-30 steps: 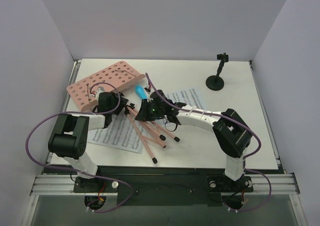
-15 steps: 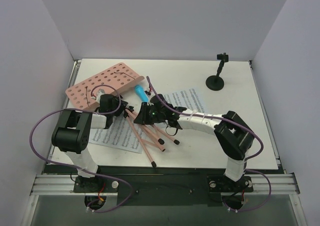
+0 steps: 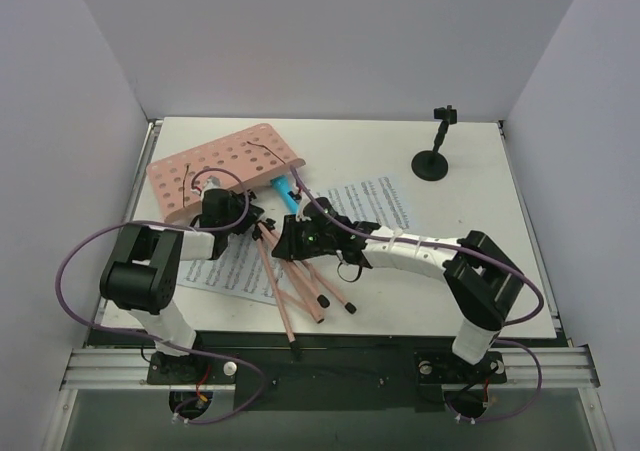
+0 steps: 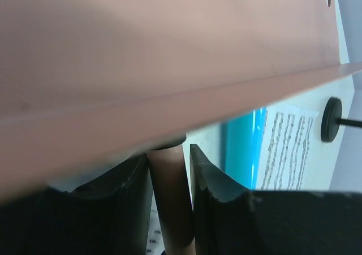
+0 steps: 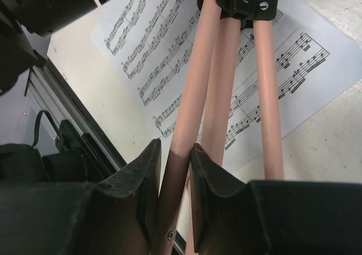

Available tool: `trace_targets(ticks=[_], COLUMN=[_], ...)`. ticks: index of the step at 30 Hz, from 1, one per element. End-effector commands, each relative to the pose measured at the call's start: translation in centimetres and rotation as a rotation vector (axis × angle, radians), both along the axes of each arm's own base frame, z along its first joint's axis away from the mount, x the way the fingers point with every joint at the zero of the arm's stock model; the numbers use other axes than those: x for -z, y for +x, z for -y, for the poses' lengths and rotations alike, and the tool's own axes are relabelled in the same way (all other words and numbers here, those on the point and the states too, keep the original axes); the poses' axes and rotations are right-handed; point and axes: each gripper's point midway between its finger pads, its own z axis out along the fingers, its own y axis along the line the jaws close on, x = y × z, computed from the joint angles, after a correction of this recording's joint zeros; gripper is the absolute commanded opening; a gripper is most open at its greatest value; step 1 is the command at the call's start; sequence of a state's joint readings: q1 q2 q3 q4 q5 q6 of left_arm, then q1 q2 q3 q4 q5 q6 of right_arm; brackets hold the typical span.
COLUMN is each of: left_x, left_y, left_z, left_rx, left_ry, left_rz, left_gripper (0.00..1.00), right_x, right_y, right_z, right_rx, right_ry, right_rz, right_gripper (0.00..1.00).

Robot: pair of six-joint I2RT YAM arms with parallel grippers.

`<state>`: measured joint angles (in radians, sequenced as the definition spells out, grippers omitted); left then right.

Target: Set up the instrument practice props

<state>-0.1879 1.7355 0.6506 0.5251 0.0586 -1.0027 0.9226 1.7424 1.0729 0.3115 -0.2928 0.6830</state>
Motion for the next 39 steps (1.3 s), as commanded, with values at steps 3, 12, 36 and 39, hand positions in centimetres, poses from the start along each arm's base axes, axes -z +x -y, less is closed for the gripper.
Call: trace_targets(ticks=[3,12,36,39], left_x=[-20.2,-27.4,-46.4,-48.0], left_y=[2.0,-0.9,-13.2,-14.5], left_z=[2.7,3.5,8.6,9.0], left_rx=[0.2,0.192,0.412,0.406], left_ry=[0.135,0.174,0.106,0.094], left_rz=[0.62,0.824,1.486,1.554], left_gripper=[0.0,0.0,0.0,0.0], right_x=[-6.1,-4.3,-11.6,-11.4], right_y=[-3.0,-2.5,-5.1,-5.1], right_z=[0.3,2.6,7.5,8.2], right_rx=[-0.203,-0.154,-0.149,-0.135], right_ry=[0.075,-0.017,0.081,0.07], right_rz=[0.222,0.258,0.444,0.462], right_gripper=[0.23,0.39,0.45,0.45])
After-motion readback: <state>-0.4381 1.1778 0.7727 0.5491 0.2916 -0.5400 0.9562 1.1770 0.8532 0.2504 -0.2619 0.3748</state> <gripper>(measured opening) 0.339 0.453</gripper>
